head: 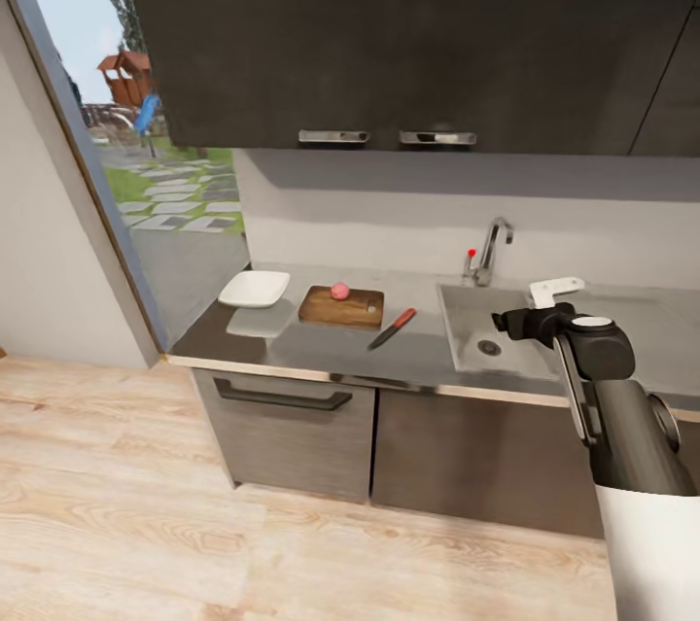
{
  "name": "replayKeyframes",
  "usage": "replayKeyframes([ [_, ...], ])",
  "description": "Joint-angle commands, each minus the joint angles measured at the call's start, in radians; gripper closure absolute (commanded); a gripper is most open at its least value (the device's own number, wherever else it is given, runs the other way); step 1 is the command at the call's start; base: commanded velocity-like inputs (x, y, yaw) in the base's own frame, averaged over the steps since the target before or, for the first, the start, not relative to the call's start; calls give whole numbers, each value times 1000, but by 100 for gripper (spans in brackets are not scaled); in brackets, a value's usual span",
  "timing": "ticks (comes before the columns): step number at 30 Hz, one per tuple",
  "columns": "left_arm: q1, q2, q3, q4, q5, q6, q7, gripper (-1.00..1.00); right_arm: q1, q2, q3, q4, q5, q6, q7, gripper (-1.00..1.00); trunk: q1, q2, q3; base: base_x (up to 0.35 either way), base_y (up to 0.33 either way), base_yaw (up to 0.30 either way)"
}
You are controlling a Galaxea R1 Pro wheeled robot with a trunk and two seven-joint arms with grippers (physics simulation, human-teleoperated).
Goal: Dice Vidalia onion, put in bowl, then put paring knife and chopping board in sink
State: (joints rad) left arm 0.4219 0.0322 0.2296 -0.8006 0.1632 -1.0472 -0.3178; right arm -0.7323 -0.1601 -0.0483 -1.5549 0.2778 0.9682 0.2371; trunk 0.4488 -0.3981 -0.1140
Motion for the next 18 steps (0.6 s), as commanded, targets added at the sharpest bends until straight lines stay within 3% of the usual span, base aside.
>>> replayKeyframes([
  [1, 0, 0, 1, -1, 10, 0, -10, -100, -1, 1, 1, -1, 10, 3, 11, -100, 1, -2, -2, 280, 0, 0],
  [12, 0, 0, 1, 0, 10, 0, -10, -100, -1, 3, 2, -1, 8, 4, 13, -100, 1, -2, -2, 281, 3, 0],
  [18, 0, 0, 1, 0, 10, 0, -10, -100, -1, 6, 7, 1, 6, 5, 14, -100, 1, -2, -2, 293, 106, 0],
])
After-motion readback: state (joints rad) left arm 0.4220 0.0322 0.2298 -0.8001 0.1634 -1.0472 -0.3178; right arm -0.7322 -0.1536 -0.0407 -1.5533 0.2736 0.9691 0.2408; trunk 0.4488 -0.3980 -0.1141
